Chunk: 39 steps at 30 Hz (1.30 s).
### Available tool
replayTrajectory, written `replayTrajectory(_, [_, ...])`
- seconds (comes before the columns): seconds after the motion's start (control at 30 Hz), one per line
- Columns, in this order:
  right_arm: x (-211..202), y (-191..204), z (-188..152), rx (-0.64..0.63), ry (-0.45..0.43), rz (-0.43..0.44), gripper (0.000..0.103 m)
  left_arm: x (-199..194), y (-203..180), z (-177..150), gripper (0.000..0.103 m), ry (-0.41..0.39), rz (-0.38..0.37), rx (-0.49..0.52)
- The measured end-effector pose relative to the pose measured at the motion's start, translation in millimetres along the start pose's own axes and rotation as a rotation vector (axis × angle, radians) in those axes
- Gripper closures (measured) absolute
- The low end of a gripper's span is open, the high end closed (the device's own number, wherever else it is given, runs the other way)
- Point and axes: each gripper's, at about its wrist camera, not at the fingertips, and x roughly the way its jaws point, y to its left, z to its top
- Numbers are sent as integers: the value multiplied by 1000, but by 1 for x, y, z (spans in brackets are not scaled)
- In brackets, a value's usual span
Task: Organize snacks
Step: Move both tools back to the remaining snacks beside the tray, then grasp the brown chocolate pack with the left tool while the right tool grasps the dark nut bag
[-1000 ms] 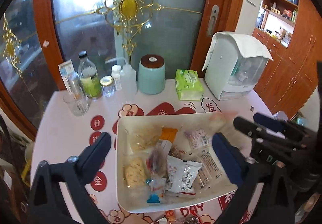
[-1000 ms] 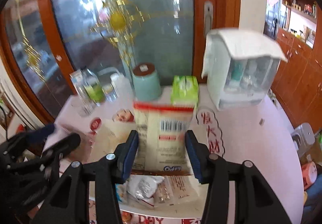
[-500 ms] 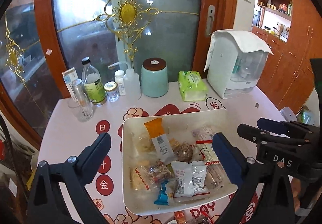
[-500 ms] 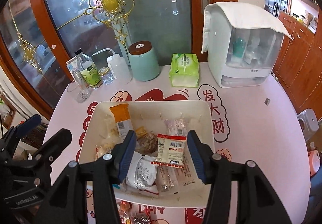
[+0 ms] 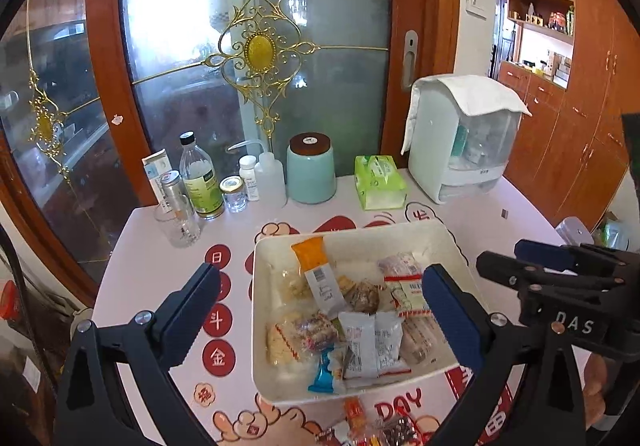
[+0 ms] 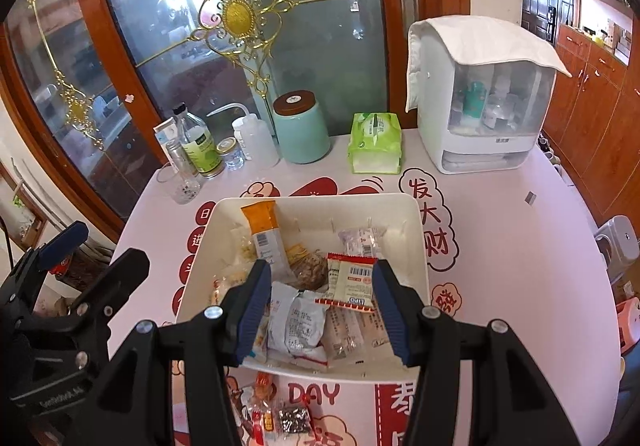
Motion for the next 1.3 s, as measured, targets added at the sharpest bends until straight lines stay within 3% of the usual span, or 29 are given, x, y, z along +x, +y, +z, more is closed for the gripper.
replayTrajectory(0.37, [-48, 0, -38, -29, -54, -25, 50, -39, -4, -31, 3, 32, -24, -33])
replayTrajectory(0.67, [-60, 9, -76, -80, -29, 28, 50, -56, 4, -73, 3, 64, -11, -89])
replayTrajectory(0.93, [-16, 7, -123, -113, 97, 48, 50, -26, 19, -128, 3, 153, 21, -156])
replayTrajectory(1.3, [71, 4, -181, -92, 305, 89, 50, 48, 28, -221, 7, 385, 24, -230])
